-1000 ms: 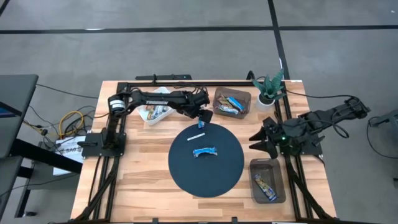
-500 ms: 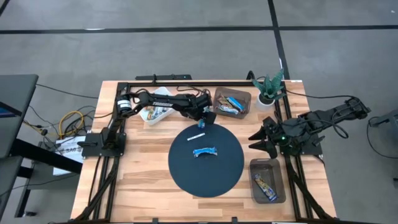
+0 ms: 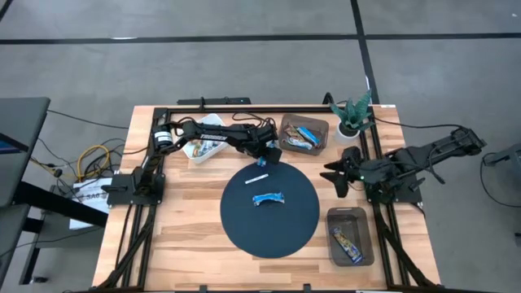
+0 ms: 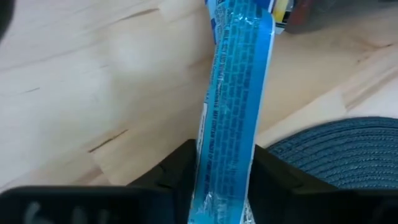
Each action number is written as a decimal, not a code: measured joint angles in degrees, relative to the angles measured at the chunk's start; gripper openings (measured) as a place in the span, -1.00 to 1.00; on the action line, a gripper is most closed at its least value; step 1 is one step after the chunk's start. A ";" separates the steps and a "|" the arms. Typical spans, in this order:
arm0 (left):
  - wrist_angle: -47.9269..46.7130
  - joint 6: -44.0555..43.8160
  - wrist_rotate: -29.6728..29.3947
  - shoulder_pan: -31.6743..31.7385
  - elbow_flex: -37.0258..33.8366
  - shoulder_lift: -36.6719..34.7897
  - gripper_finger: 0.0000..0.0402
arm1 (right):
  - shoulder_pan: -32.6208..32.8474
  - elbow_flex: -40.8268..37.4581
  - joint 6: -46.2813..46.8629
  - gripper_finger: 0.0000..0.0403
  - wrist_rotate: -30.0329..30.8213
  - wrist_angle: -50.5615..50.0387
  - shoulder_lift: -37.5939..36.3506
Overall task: Pick and place Granola Bars by type
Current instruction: Put the violet granola bar into the bottom black bin
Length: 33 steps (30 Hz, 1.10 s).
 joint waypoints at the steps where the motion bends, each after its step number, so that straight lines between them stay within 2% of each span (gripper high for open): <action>1: -0.02 0.00 0.11 0.02 -0.04 0.02 -0.48 | 0.00 -0.01 0.58 -0.06 1.12 -0.54 0.58; 9: -2.25 3.50 0.68 0.34 1.87 0.41 -0.70 | 0.00 0.00 -0.56 -0.26 1.62 -1.13 2.01; 20: -7.11 9.63 0.20 0.32 9.78 0.67 -0.73 | 0.07 0.00 -1.26 -0.34 1.30 -0.68 -2.57; 23: -9.66 12.00 0.26 0.24 12.87 0.56 -0.73 | 0.07 0.00 -4.27 -0.33 -2.93 0.55 -3.74; 28: -13.61 16.24 0.81 -0.82 18.33 0.54 -0.73 | 0.05 -0.01 -10.59 -0.33 -15.24 6.99 -4.96; 30: -14.71 18.28 0.90 -1.91 20.56 0.27 -0.73 | 0.07 -0.01 -11.09 -0.34 -17.65 7.70 -5.23; 33: -14.99 20.33 -0.09 -4.24 22.59 -2.14 -0.73 | 0.04 -0.01 -10.83 -0.35 -17.99 7.56 -5.27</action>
